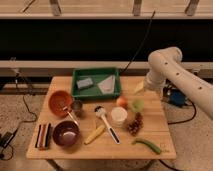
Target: Wipe table surface with brush
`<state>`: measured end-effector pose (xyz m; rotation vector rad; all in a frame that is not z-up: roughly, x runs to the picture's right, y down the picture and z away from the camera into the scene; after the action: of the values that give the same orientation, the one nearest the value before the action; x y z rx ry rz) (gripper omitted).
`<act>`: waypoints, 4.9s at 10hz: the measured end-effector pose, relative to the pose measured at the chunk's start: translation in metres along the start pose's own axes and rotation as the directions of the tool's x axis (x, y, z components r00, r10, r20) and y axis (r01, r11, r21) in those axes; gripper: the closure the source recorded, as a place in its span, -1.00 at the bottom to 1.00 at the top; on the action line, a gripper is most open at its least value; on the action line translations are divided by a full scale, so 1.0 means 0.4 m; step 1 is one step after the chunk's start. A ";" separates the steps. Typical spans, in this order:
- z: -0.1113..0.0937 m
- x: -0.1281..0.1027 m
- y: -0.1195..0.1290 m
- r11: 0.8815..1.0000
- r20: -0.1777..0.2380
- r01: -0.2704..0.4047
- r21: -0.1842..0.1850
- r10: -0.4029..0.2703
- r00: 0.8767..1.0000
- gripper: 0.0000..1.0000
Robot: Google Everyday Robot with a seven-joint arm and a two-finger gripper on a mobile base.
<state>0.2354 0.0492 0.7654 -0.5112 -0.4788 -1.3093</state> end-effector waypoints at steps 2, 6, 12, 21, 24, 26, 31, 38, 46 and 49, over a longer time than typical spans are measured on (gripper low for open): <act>0.000 0.000 0.000 1.000 0.000 0.000 0.000 0.000 1.000 -0.60; 0.003 0.000 0.000 1.000 0.001 0.000 0.001 0.000 1.000 -0.60; 0.003 -0.001 0.000 1.000 0.002 0.000 0.000 0.000 1.000 -0.60; 0.017 -0.048 -0.113 0.988 0.026 0.151 0.021 -0.152 0.988 -0.60; 0.069 -0.131 -0.274 0.963 0.045 0.268 0.034 -0.269 0.962 -0.60; 0.108 -0.162 -0.351 0.941 0.055 0.337 0.026 -0.338 0.939 -0.60; 0.167 -0.163 -0.459 0.891 0.058 0.454 0.000 -0.453 0.890 -0.60; 0.236 -0.141 -0.532 0.870 0.099 0.494 -0.006 -0.491 0.866 -0.60; 0.372 -0.129 -0.599 0.856 0.177 0.516 -0.016 -0.506 0.844 -0.60; 0.418 -0.126 -0.596 0.858 0.197 0.511 -0.048 -0.493 0.847 -0.49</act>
<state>-0.0154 0.1459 0.8884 -0.6135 -0.7341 -1.8098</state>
